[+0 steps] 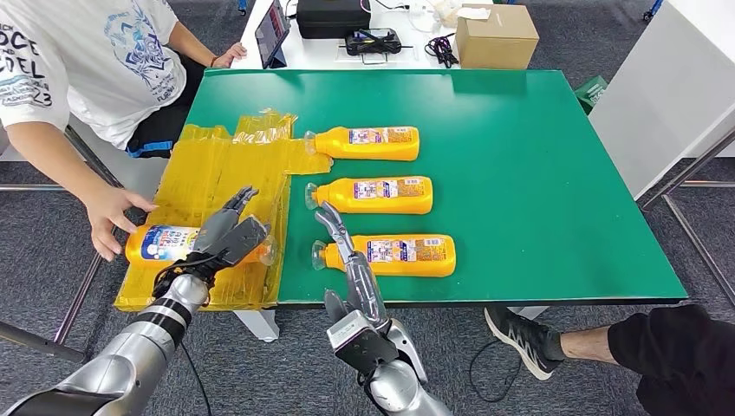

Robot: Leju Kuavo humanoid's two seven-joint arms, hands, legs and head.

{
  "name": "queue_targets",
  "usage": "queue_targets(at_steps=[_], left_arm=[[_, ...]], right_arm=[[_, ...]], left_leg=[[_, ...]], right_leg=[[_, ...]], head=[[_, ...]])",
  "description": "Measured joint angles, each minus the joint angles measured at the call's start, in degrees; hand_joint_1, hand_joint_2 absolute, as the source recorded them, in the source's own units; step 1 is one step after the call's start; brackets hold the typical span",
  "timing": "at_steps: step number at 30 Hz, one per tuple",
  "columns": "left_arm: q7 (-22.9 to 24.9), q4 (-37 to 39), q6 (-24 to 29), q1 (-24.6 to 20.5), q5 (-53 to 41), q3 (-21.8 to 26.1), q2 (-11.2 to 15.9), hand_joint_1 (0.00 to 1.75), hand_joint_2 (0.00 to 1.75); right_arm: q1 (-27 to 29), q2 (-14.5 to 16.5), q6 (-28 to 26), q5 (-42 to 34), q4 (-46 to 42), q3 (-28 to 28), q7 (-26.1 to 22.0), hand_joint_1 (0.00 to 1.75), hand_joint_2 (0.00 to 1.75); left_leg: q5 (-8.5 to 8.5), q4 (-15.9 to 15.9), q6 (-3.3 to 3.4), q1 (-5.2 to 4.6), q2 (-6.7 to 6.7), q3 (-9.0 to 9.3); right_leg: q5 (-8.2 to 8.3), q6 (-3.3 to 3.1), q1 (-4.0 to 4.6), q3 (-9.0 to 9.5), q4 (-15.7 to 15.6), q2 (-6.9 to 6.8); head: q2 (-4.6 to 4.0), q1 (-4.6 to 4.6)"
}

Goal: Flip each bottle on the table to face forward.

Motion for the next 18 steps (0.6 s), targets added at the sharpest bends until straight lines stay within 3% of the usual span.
queue_targets(at_steps=[2, 6, 8, 11, 18], left_arm=[[-1.01, -0.87, 5.89, 0.49, 0.44, 1.13, -0.61, 0.00, 0.00], [-4.48, -4.10, 23.25, 1.55, -0.11, 5.29, -3.03, 0.00, 0.00], [-6.49, -6.74, 28.22, 2.35, -1.07, 7.90, -4.60, 0.00, 0.00], [-7.86, -10.17, 29.62, 3.47, -0.46, 10.82, -6.45, 0.00, 0.00], [-7.94, -10.61, 29.67, 3.64, -0.12, 11.12, -6.67, 0.00, 0.00]], right_arm=[[0.00, 0.01, 0.01, 0.08, 0.01, 0.02, 0.16, 0.00, 0.00], [-0.17, 0.04, 0.08, 0.36, 0.40, 0.41, 0.68, 0.00, 0.00], [-0.37, 0.03, 0.03, 0.61, 0.81, 0.86, 0.93, 0.00, 0.00], [-0.56, 0.02, -0.27, 0.77, 1.24, 1.25, 1.09, 0.00, 0.00], [-0.58, 0.02, -0.34, 0.78, 1.30, 1.29, 1.09, 0.00, 0.00]], left_leg=[[0.00, 0.00, 0.00, 0.01, 0.01, -0.01], [0.00, 0.00, 0.00, -0.01, -0.04, -0.05], [0.00, 0.01, 0.00, -0.03, -0.08, -0.06], [0.00, 0.01, 0.01, -0.05, -0.09, -0.08], [0.00, 0.01, 0.01, -0.05, -0.09, -0.08]], right_leg=[[0.00, 0.00, 0.00, 0.00, 0.00, 0.00], [0.00, 0.00, -0.03, 0.00, 0.00, -0.01], [0.00, 0.00, -0.06, 0.00, -0.01, -0.02], [0.00, 0.01, -0.07, 0.00, -0.01, -0.02], [0.00, 0.01, -0.07, -0.01, -0.01, -0.02]], head=[[0.00, 0.01], [0.00, 0.01], [0.00, 0.01], [0.00, 0.02], [0.00, 0.03]])
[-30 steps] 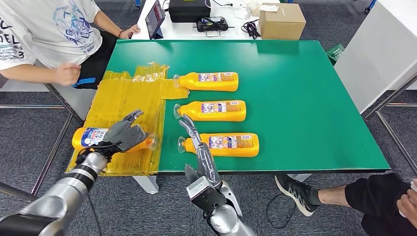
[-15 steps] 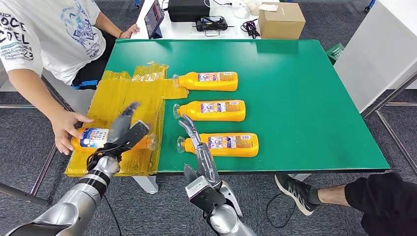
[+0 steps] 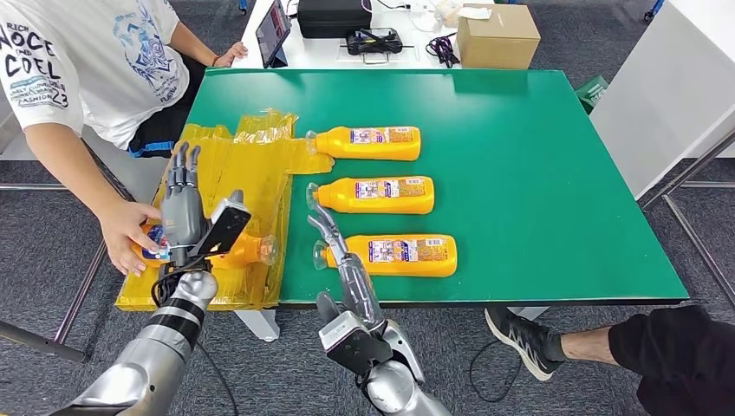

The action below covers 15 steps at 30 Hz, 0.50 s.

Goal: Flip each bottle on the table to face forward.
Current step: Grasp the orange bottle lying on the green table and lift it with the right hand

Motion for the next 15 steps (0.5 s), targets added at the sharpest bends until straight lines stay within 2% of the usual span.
queue_targets(at_steps=[4, 11, 15], left_arm=[[-0.13, -1.65, -0.08, 0.55, 2.27, 0.54, -0.66, 0.00, 0.00], [-0.37, -12.53, -3.89, 4.05, 15.03, 1.73, -3.27, 0.00, 0.00], [-0.37, -13.65, -4.08, 4.38, 15.37, 2.01, -3.46, 0.00, 0.00]], right_arm=[[-0.04, -0.03, -0.36, 0.12, 0.16, 0.07, 0.00, 0.00, 0.00], [-0.15, -0.12, -2.08, 0.37, 0.76, 0.07, 0.02, 0.00, 0.00], [-0.15, -0.13, -2.11, 0.37, 0.78, 0.06, 0.02, 0.00, 0.00]], left_leg=[[-0.01, 0.00, 0.00, 0.00, 0.02, 0.00], [-0.01, 0.00, 0.01, 0.02, 0.04, 0.00], [-0.01, 0.00, 0.01, 0.02, 0.03, 0.00]], right_leg=[[0.00, 0.00, 0.00, -0.01, -0.01, 0.00], [0.00, 0.00, 0.04, -0.03, 0.00, 0.01], [0.00, 0.00, 0.03, -0.03, -0.01, 0.01]], head=[[0.00, -0.01], [0.00, -0.02], [0.00, -0.02]])
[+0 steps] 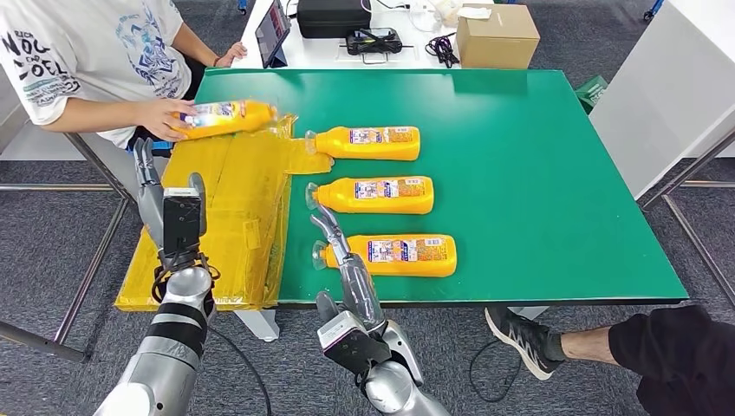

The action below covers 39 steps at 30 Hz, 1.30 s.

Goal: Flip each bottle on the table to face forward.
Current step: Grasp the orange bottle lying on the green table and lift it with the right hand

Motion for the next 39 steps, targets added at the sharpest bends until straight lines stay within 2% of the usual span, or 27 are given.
queue_targets(at_steps=[7, 9, 11, 13, 18, 21, 23, 25, 26, 29, 34, 39], left_arm=[[0.00, -0.45, -0.01, 0.35, 0.00, 0.25, -0.14, 0.00, 0.00], [-0.01, -0.54, -0.48, 0.40, 0.46, 0.30, -0.16, 0.00, 0.00], [0.04, -0.68, -3.25, 0.50, 3.18, 0.42, -0.18, 0.00, 0.87], [0.45, -1.13, -8.44, 0.99, 8.17, 0.82, -0.35, 0.00, 1.75], [1.73, -4.54, -19.05, 5.78, 17.61, 2.26, -0.87, 0.00, 1.75], [1.80, -7.42, -21.71, 9.79, 19.36, 3.00, -0.97, 0.00, 1.75], [2.22, -9.48, -22.70, 12.45, 17.52, 3.20, -0.97, 0.00, 1.75], [2.81, -11.03, -23.18, 14.80, 13.73, 2.89, -1.02, 0.00, 1.75], [2.91, -11.49, -23.30, 15.78, 12.22, 2.62, -1.13, 0.00, 1.75], [2.73, -12.09, -23.43, 17.77, 10.71, 2.15, -1.50, 0.00, 1.75], [2.64, -12.38, -23.69, 18.81, 10.27, 2.07, -1.62, 0.00, 1.75], [2.83, -12.44, -23.85, 18.90, 9.74, 2.06, -1.75, 0.00, 1.75]], right_arm=[[0.00, 0.00, -0.03, 0.00, 0.00, 0.00, 0.00, 0.00, 0.00], [0.00, 0.00, -0.27, 0.18, 0.00, 0.00, 0.03, 0.00, 0.87], [0.00, -0.07, -1.59, 1.25, -0.01, -0.05, 0.43, 0.00, 1.75], [0.01, -0.46, -4.14, 3.49, -0.24, -0.49, 1.66, 0.00, 1.75], [-0.10, -4.45, -9.73, 11.74, -4.00, -5.91, 7.88, 0.00, 1.75], [-0.62, -7.60, -8.37, 16.91, -6.15, -10.98, 12.39, 0.00, 1.75], [-2.23, -10.13, -2.77, 20.92, -5.89, -13.69, 18.04, 0.00, 1.75], [-6.07, -13.20, 5.99, 23.89, -2.40, -14.97, 24.76, 0.00, 1.75], [-8.18, -14.59, 9.12, 24.56, 0.20, -15.36, 26.53, 0.00, 1.75], [-12.05, -16.71, 9.62, 25.35, 5.89, -16.32, 26.04, 0.00, 1.75], [-14.14, -18.07, 9.19, 26.29, 8.26, -16.59, 27.63, 0.00, 1.75], [-16.63, -19.03, 14.34, 24.68, 11.58, -16.54, 29.26, 0.00, 1.75]], left_leg=[[0.00, 0.00, 0.00, 0.00, 0.00, 0.00], [0.00, 0.00, 0.00, 0.00, 0.00, 0.00], [0.00, 0.00, 0.00, 0.00, 0.00, 0.00], [0.00, 0.00, 0.00, 0.00, 0.00, 0.00], [-0.01, 0.00, 0.01, -0.06, 0.01, -0.01], [-0.03, 0.01, 0.04, -0.11, 0.01, -0.03], [-0.05, 0.01, 0.07, -0.12, 0.02, -0.05], [-0.04, 0.01, 0.10, -0.13, 0.08, -0.03], [-0.01, 0.02, 0.14, -0.14, 0.07, -0.04], [0.08, 0.03, 0.24, -0.14, -0.05, -0.09], [0.08, 0.03, 0.23, -0.08, -0.06, -0.09], [0.08, 0.02, 0.23, -0.09, -0.03, -0.10]], right_leg=[[0.00, 0.00, 0.01, 0.00, 0.00, 0.00], [0.00, 0.00, 0.01, 0.00, 0.00, 0.00], [0.00, 0.00, 0.01, -0.01, 0.00, 0.00], [0.00, 0.00, 0.00, 0.00, 0.00, 0.00], [0.01, 0.01, -0.08, 0.00, -0.04, 0.00], [0.01, 0.02, -0.11, 0.01, -0.08, 0.00], [0.01, 0.03, -0.11, 0.01, -0.09, 0.00], [0.03, 0.06, -0.12, 0.00, -0.10, 0.01], [0.05, 0.08, -0.12, 0.00, -0.11, 0.00], [0.09, 0.14, -0.11, -0.01, -0.11, -0.03], [0.10, 0.15, -0.07, -0.02, -0.08, -0.03], [0.10, 0.15, -0.09, -0.03, -0.09, -0.01]], head=[[0.00, 0.00], [0.00, 0.00], [0.00, -0.01], [0.00, -0.02], [0.00, -0.01], [0.00, -0.01], [0.00, -0.03], [0.00, -0.03], [0.00, 0.00], [0.00, 0.03], [0.00, 0.01], [0.00, 0.01]])
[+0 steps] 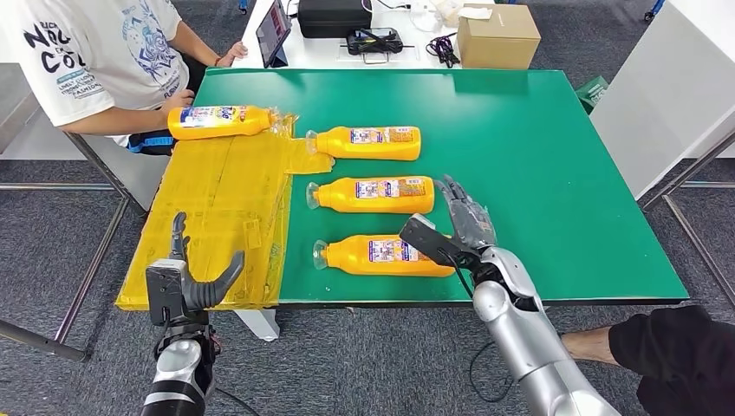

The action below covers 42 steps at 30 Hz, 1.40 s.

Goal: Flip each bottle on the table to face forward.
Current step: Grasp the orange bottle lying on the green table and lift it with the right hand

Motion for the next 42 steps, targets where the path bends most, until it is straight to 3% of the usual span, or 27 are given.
queue_targets(at_steps=[14, 26, 33, 38, 42], left_arm=[[-1.06, 0.97, 1.79, -0.34, -1.96, -1.75, -0.10, 0.00, 1.75], [-2.06, 4.15, 1.96, -2.44, -2.20, -3.22, -0.15, 0.00, 1.75], [-2.14, 5.61, 2.22, -2.76, -2.56, -3.84, -0.15, 0.00, 1.75], [-2.68, 6.48, 2.20, -3.29, -1.48, -3.85, -0.15, 0.00, 1.75], [-2.80, 7.15, 2.20, -3.66, -0.84, -3.85, -0.15, 0.00, 1.75]], right_arm=[[-6.25, -0.68, 8.42, -10.22, 8.77, 1.70, -3.71, 0.00, 1.75], [-13.58, -0.12, 15.56, -21.74, 11.37, 10.38, -6.77, 0.00, 1.75], [-14.98, -0.25, 17.52, -23.84, 11.37, 13.28, -6.89, 0.00, 1.75], [-16.85, -2.08, 23.29, -26.27, 11.36, 16.17, -6.27, 0.00, 1.75], [-18.76, -4.38, 24.77, -28.28, 11.28, 19.22, -5.40, 0.00, 1.75]], left_leg=[[0.01, 0.01, 0.01, -0.03, -0.01, -0.01], [0.03, 0.01, 0.02, -0.04, -0.02, 0.00], [0.02, 0.02, 0.02, -0.04, -0.02, 0.00], [0.03, 0.02, 0.02, -0.04, -0.02, 0.00], [0.03, 0.03, 0.03, -0.05, -0.03, 0.00]], right_leg=[[0.01, 0.01, -0.02, 0.00, 0.00, -0.01], [0.01, 0.01, -0.02, 0.01, 0.02, -0.01], [0.01, 0.01, -0.02, 0.00, 0.00, -0.01], [0.02, 0.01, -0.02, 0.00, 0.00, -0.02], [0.02, 0.02, -0.03, 0.01, 0.01, -0.02]], head=[[0.00, -0.01], [0.00, -0.01], [0.00, -0.01], [0.00, 0.00], [0.00, 0.01]])
